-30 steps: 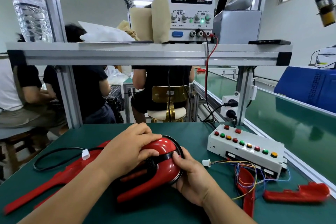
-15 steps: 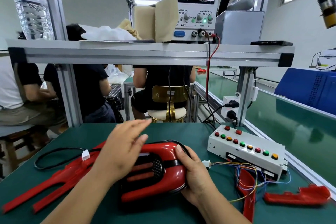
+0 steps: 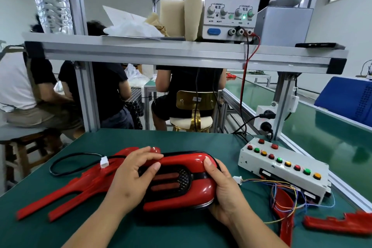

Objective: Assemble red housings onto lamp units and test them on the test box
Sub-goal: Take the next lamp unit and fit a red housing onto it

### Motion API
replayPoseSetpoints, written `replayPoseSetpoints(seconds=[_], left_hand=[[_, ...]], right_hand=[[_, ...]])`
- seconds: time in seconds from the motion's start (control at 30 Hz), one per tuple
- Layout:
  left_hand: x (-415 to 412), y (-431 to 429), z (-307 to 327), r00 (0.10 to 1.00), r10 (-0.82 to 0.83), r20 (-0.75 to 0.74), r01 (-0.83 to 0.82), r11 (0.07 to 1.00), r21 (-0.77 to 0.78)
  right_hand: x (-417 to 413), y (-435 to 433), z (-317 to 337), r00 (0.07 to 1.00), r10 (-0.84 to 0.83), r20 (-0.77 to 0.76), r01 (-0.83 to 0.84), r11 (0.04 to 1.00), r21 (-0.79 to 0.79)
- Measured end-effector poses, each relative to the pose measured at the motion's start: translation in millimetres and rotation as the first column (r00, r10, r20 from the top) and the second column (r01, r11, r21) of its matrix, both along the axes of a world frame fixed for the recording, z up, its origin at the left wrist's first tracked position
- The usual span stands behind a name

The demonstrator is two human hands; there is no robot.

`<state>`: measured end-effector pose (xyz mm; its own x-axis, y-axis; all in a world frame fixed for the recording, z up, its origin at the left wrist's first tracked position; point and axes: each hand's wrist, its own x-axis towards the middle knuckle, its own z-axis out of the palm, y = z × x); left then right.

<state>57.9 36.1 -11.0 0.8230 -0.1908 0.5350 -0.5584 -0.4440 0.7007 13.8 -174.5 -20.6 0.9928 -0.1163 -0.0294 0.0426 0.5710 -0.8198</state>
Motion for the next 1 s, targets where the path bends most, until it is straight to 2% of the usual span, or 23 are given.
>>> replayPoseSetpoints(seconds=[0.07, 0.13, 0.2, 0.23, 0.4, 0.57, 0.83, 1.0], left_hand=[[0, -2, -3, 0.979, -0.080, -0.188, 0.053, 0.988, -0.142], [-3, -6, -4, 0.917, -0.222, -0.332, 0.110, 0.939, -0.324], [-6, -9, -2, 0.871, -0.323, -0.370, 0.126, 0.875, -0.467], [-6, -10, -1, 0.877, -0.324, -0.356, 0.121, 0.864, -0.488], [-7, -7, -2, 0.934, -0.242, -0.263, 0.129, 0.915, -0.381], [-9, -6, 0, 0.977, -0.177, -0.121, 0.156, 0.974, -0.161], [-6, -8, 0, 0.995, -0.095, 0.006, 0.095, 0.984, -0.151], [-6, -8, -1, 0.996, -0.034, 0.083, 0.047, 0.986, -0.161]], right_hand=[[0, 0, 0, 1.000, 0.010, 0.000, -0.010, 1.000, 0.005], [-1, -1, 0, 1.000, 0.024, 0.001, -0.024, 1.000, 0.007], [-1, -2, 3, 0.999, 0.041, -0.014, -0.041, 0.999, 0.000], [-1, -3, 4, 0.998, 0.054, -0.028, -0.054, 0.999, -0.008], [-1, 0, 13, 0.986, 0.092, -0.139, -0.102, 0.993, -0.061], [-3, 3, 12, 0.991, 0.036, -0.128, -0.043, 0.998, -0.047], [-4, 4, 8, 0.999, -0.001, -0.045, -0.003, 0.996, -0.086], [-6, -3, 5, 0.999, 0.051, 0.017, -0.048, 0.986, -0.162]])
